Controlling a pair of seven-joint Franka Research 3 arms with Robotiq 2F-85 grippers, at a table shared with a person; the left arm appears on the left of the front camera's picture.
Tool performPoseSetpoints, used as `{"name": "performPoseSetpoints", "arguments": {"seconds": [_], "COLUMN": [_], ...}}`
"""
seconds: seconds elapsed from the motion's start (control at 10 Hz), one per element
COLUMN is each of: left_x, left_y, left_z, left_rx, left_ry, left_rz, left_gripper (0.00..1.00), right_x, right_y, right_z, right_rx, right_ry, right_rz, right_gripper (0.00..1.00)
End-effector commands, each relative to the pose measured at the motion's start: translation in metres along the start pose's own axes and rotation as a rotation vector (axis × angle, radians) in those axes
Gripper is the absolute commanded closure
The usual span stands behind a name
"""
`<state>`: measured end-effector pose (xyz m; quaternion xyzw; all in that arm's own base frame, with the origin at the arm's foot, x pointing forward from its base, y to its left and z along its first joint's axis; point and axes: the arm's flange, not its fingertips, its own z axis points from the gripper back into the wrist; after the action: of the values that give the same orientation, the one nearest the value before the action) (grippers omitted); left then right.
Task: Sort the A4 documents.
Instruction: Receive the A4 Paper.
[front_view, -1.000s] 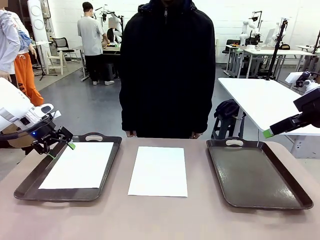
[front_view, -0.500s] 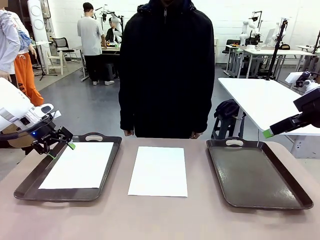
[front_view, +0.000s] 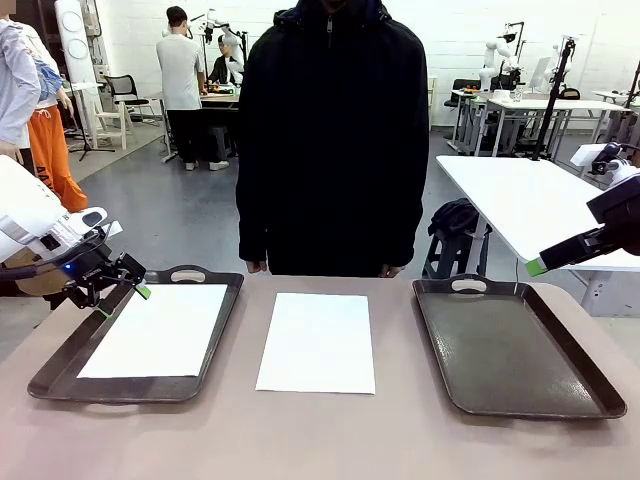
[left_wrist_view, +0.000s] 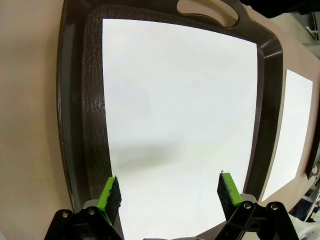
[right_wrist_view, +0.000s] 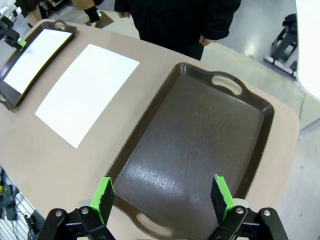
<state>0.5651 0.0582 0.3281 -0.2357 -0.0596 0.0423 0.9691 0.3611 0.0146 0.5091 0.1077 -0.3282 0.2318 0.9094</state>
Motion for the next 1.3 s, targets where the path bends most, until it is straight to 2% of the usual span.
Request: {"name": "performPoseSetpoints", "arguments": {"seconds": [0.0,0.2,0.3,0.5,0.7,0.9,1.1,1.2], "left_x": [0.0,-0.014,-0.021,-0.045,-0.066,-0.086,-0.117,-0.129], "left_y": [-0.028,-0.077,-0.085,-0.091,-0.083,-0.065,-0.084,-0.092], "left_z": [0.015,0.059,0.075,0.103,0.125,0.146,0.16,0.163], "left_rx": [0.021,0.053,0.0,-0.097,-0.172,-0.211,-0.156,-0.132], "left_ry": [-0.084,-0.165,-0.189,-0.271,-0.31,-0.378,-0.423,-0.408], "left_rz": [-0.064,-0.328,-0.414,-0.598,-0.761,-0.763,-0.855,-0.901], "left_gripper": [0.0,0.0,0.0,0.0,0.0,0.0,0.0,0.0], "right_x": [-0.001,-0.001,-0.001,-0.001,-0.001,-0.001,-0.001,-0.001], "right_y": [-0.001,-0.001,-0.001,-0.001,-0.001,-0.001,-0.001,-0.001], "right_z": [-0.002,-0.002,-0.002,-0.002,-0.002,-0.002,-0.002,-0.002], "right_rx": [0.011,0.011,0.011,0.011,0.011,0.011,0.011,0.011], "right_ry": [0.0,0.0,0.0,0.0,0.0,0.0,0.0,0.0], "right_rz": [-0.005,-0.005,-0.005,-0.005,-0.005,-0.005,-0.005,-0.005], "right_gripper": [0.0,0.0,0.0,0.0,0.0,0.0,0.0,0.0]}}
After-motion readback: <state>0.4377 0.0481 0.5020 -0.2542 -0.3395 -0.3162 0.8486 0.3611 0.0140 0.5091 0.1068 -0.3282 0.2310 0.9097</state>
